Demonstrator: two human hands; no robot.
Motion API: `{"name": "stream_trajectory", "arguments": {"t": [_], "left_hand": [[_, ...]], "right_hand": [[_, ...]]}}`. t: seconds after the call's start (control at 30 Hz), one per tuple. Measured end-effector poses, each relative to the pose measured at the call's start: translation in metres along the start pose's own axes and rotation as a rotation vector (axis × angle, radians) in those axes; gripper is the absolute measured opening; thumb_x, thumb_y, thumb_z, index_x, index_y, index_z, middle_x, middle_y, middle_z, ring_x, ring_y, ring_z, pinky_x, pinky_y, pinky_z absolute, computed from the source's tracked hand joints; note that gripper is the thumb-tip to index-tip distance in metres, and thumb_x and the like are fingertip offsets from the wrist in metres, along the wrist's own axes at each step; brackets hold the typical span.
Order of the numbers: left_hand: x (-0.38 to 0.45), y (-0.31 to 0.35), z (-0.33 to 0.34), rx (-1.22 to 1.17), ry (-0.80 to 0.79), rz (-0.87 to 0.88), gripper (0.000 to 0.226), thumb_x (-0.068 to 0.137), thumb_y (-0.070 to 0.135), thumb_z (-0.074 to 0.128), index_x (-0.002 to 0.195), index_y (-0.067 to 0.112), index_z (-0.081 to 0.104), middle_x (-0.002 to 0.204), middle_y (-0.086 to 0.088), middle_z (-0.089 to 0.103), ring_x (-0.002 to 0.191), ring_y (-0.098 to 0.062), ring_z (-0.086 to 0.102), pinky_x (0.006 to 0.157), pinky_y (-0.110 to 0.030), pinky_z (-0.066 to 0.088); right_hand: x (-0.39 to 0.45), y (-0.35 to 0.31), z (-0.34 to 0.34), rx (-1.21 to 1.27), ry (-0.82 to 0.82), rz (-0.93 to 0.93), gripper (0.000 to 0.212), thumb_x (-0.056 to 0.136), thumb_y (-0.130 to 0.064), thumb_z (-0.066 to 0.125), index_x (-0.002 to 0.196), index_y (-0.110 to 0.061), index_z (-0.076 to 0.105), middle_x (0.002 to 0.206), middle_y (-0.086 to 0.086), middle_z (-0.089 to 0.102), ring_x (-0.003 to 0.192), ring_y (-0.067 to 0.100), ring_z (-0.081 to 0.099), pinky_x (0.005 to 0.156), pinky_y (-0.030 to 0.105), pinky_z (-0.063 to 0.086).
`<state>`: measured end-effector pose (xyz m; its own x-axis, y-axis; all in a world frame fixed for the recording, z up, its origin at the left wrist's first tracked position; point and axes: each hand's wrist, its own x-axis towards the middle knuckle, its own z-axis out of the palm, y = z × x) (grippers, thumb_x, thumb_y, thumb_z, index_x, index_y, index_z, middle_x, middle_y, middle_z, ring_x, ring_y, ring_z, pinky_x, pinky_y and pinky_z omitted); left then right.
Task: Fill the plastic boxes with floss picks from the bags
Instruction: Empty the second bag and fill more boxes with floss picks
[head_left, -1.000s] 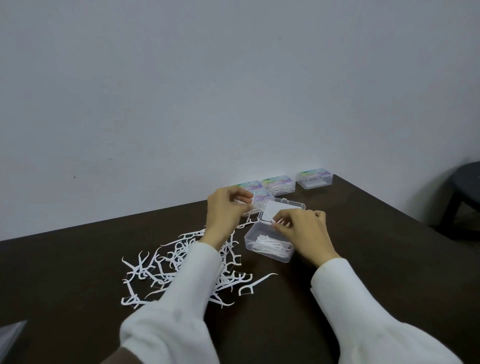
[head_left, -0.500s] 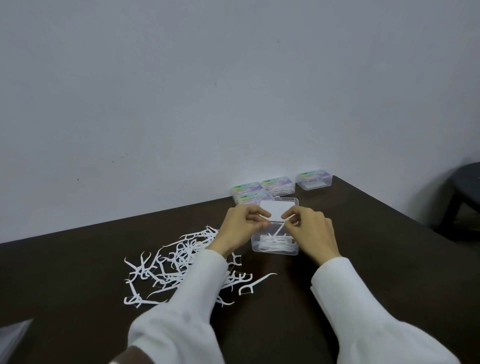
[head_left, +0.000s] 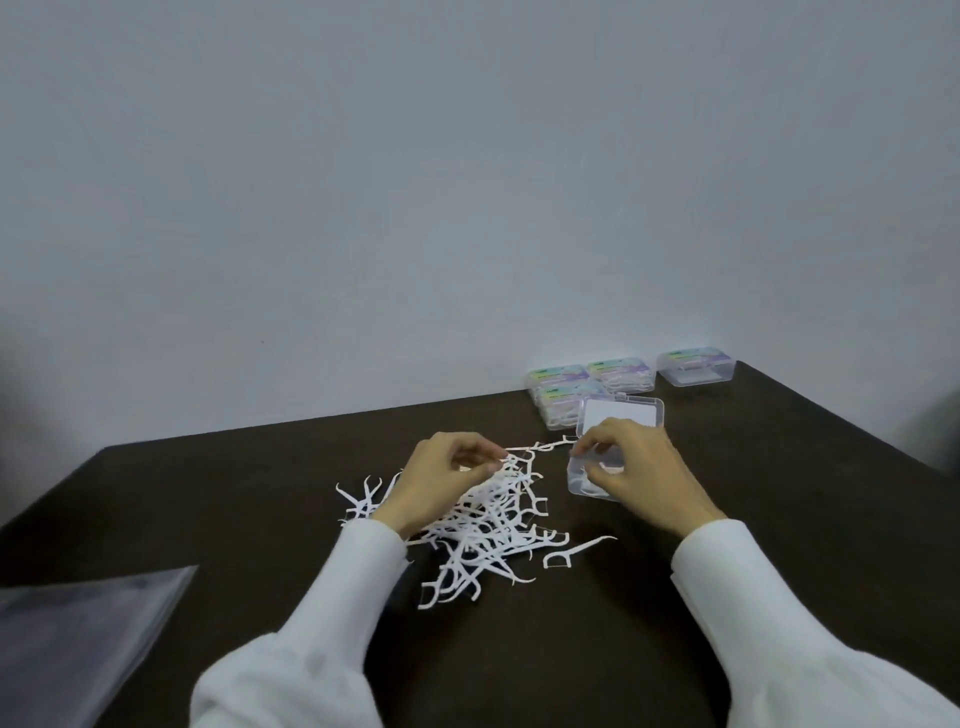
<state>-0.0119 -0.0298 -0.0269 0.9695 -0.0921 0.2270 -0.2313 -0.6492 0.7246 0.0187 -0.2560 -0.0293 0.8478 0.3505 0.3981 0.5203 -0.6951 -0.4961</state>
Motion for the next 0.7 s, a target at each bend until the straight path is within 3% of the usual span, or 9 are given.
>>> {"name": "stream_trajectory", "arguments": {"t": [0.1,0.17,0.27,0.37,0.47,0.6,0.7], "left_hand": [[-0.02,-0.016,-0.021,0.081,-0.027,-0.072,0.022,0.084,0.033,0.069,0.105,0.034,0.067,0.112,0.021,0.062,0.109,0.003,0.054,0.097,-0.026,0.041],[-0.034,-0.022,-0.033,0.113,-0.091,-0.11,0.04,0.077,0.04,0.074,0.115,0.038,0.061,0.123,0.023,0.052,0.117,0.002,0.044,0.1,-0.023,0.034],[-0.049,-0.027,-0.039,0.093,-0.228,-0.174,0.079,0.067,0.044,0.081,0.135,0.041,0.043,0.143,0.02,0.034,0.129,0.001,0.029,0.107,-0.022,0.023],[-0.058,-0.03,-0.034,0.177,-0.322,-0.186,0.099,0.064,0.049,0.081,0.145,0.042,0.024,0.155,0.013,0.016,0.142,-0.007,0.013,0.118,-0.033,0.014],[-0.059,-0.028,-0.027,0.271,-0.306,-0.143,0.102,0.064,0.049,0.081,0.147,0.038,0.021,0.156,0.012,0.013,0.144,-0.01,0.01,0.119,-0.037,0.011],[-0.055,-0.03,-0.025,0.215,-0.195,-0.106,0.088,0.065,0.044,0.083,0.14,0.035,0.037,0.141,0.015,0.038,0.131,-0.003,0.032,0.11,-0.023,0.026],[-0.053,-0.034,-0.026,0.199,-0.106,-0.062,0.07,0.068,0.037,0.082,0.13,0.031,0.051,0.125,0.018,0.051,0.114,0.003,0.045,0.093,-0.007,0.032]], "right_hand": [[0.0,-0.02,0.004,0.049,-0.12,-0.131,0.019,0.082,-0.023,0.064,0.099,-0.03,0.065,0.105,-0.009,0.064,0.097,0.004,0.056,0.093,0.032,0.047],[0.001,-0.034,0.012,-0.004,-0.315,-0.192,0.038,0.082,-0.03,0.065,0.118,-0.033,0.055,0.126,-0.01,0.055,0.114,0.004,0.049,0.103,0.029,0.039],[0.006,-0.045,0.024,-0.105,-0.609,-0.193,0.083,0.079,-0.038,0.069,0.146,-0.028,0.021,0.155,-0.008,0.018,0.141,0.009,0.019,0.116,0.028,0.017],[0.015,-0.047,0.031,-0.178,-0.705,-0.163,0.105,0.076,-0.043,0.072,0.15,-0.025,0.0,0.157,-0.007,-0.007,0.144,0.009,-0.002,0.115,0.026,0.004],[0.02,-0.043,0.036,-0.159,-0.706,-0.136,0.101,0.075,-0.044,0.072,0.149,-0.024,0.007,0.157,-0.007,0.006,0.143,0.01,0.01,0.115,0.025,0.011],[0.021,-0.041,0.037,-0.153,-0.549,-0.2,0.068,0.08,-0.038,0.07,0.139,-0.028,0.037,0.139,-0.007,0.045,0.12,0.006,0.046,0.1,0.018,0.034],[0.022,-0.044,0.036,-0.243,-0.444,-0.254,0.046,0.082,-0.038,0.067,0.125,-0.031,0.053,0.12,-0.009,0.06,0.101,0.005,0.055,0.086,0.017,0.04]]}}
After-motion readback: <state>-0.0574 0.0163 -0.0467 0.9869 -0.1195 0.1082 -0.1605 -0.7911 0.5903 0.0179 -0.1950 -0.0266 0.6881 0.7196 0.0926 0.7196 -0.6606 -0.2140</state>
